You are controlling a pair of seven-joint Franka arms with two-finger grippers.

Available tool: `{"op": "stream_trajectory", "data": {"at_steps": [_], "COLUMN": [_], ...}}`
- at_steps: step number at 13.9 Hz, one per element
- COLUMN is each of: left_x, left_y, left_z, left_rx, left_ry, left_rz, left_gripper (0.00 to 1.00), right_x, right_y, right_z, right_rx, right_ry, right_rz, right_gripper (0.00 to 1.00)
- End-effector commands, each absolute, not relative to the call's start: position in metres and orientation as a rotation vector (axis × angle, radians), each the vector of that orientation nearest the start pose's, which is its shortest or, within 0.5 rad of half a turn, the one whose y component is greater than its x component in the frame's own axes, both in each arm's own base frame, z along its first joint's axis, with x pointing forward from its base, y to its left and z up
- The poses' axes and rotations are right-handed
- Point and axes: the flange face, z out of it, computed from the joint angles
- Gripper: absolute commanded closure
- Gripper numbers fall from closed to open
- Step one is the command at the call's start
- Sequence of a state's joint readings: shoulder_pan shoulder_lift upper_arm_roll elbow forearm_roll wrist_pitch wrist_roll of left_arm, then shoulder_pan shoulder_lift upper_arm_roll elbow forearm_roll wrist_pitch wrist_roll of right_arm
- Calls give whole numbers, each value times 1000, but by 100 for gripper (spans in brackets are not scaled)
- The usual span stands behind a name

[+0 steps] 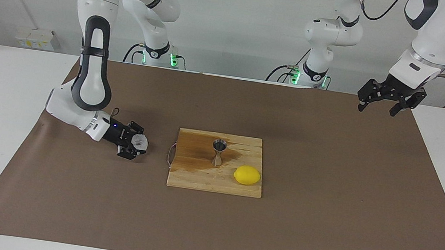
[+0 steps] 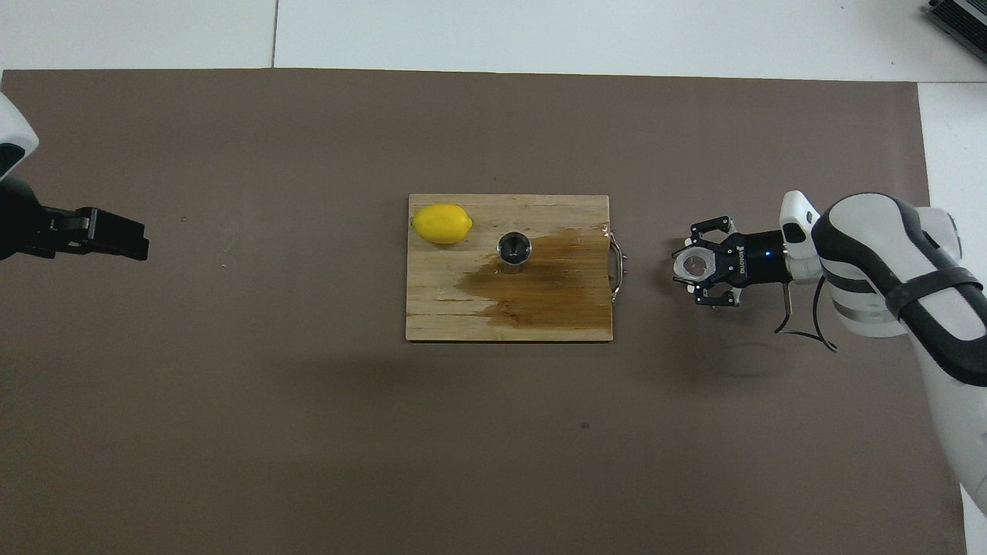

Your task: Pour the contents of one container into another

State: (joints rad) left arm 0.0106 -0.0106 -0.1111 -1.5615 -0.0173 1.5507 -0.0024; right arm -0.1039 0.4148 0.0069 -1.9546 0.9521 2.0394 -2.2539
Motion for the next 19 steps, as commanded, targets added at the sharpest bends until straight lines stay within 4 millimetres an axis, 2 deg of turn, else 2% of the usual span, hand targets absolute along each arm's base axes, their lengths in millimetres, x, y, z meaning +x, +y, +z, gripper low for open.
{"op": "stream_trajectory", "data": {"at_steps": [1,3,5,6,9,12,14,16,18,19], "left_x": [545,546,543,543,544,543,543,543,544,543], "left_y": [-60,-61,-61,-59,-55,-55,-55,-55,-55,-55], "left_z": [633,632,630,629,629,629,629,629,629,629], "left_rx": [-3137,-3139,-3139,-3139,-3140,-3140,-3140,-3140,-3140,-3140], "left_ry": [212,208,196,191,174,179,176,176,176,176], "left_rz": [46,41,53,58,56,58,53,58,56,58], "left_gripper": [0,0,0,0,0,0,0,0,0,0], "right_x": [609,615,623,623,624,616,612,611,611,607], "right_y": [33,82,111,127,163,208,230,248,252,260], "right_z": [308,348,375,381,396,403,410,420,421,421], "right_rx": [-1830,-1907,-1993,-2003,-2036,-2058,-2094,-2156,-2190,-2196], "right_ry": [-1700,-1681,-1636,-1621,-1590,-1584,-1654,-1703,-1723,-1737], "right_rz": [-677,-578,-515,-504,-516,-495,-457,-418,-390,-373], "right_gripper": [98,98,99,99,100,100,100,100,100,100]}}
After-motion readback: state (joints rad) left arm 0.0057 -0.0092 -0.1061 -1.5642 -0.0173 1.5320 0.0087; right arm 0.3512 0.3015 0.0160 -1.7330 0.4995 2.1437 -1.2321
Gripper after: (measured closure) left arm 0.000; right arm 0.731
